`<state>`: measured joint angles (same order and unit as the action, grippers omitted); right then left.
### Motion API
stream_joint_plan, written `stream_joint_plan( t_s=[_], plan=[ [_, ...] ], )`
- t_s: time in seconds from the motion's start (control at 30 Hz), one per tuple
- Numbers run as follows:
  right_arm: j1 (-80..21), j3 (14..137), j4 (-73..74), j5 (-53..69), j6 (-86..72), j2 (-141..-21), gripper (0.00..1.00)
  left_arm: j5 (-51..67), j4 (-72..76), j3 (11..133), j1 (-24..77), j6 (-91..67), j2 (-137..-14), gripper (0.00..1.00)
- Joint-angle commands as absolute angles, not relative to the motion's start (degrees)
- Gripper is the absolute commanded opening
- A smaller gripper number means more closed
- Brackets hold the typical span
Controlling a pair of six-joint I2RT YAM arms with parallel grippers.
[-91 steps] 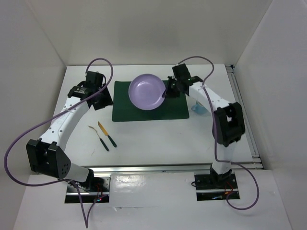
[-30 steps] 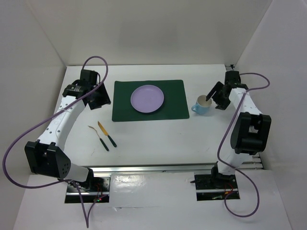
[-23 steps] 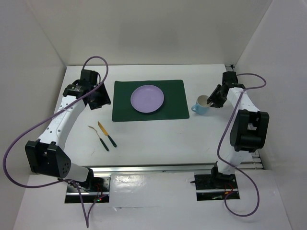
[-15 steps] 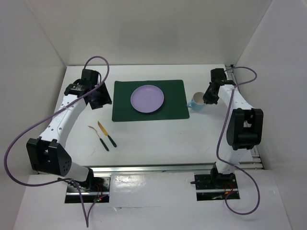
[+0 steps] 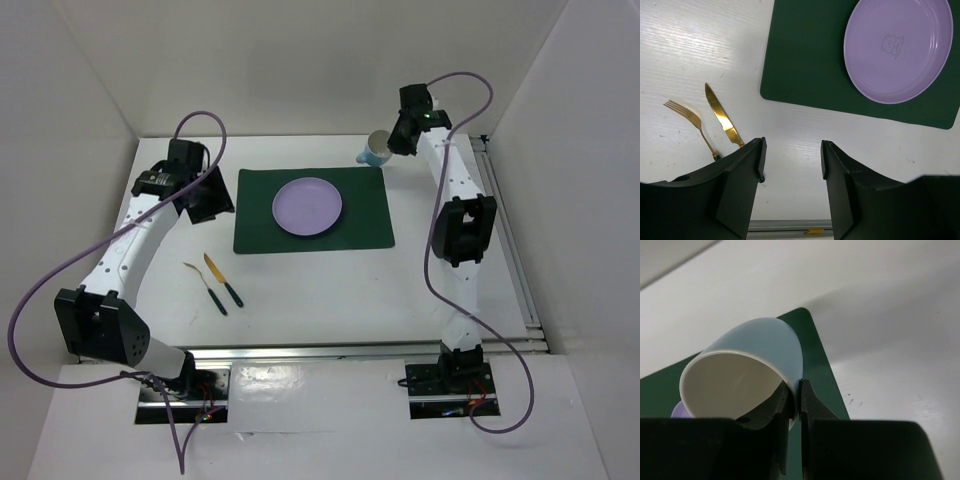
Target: Set the dinner table for one person
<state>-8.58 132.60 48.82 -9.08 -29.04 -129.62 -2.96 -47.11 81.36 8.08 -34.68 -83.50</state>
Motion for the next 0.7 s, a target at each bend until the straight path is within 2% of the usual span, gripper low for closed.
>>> stream_joint_plan(
  t_s=[0.0,0.2,0.67],
  plan=[
    [-9.40,140.17,55.11,-5.37,-30.67,-134.72,0.00,-1.76,-48.25,83.94,8.09,-34.10,-83.32,0.64],
    [-10.01,136.50,52.56,-3.52,-31.29,-134.12,0.00,-2.29,-48.87,83.94,8.09,-33.57,-83.32,0.63],
    [-11.07,137.29,52.03,-5.80,-32.34,-139.31,0.00,-1.76,-48.87,81.04,8.09,-34.10,-83.32,0.63]
  ],
)
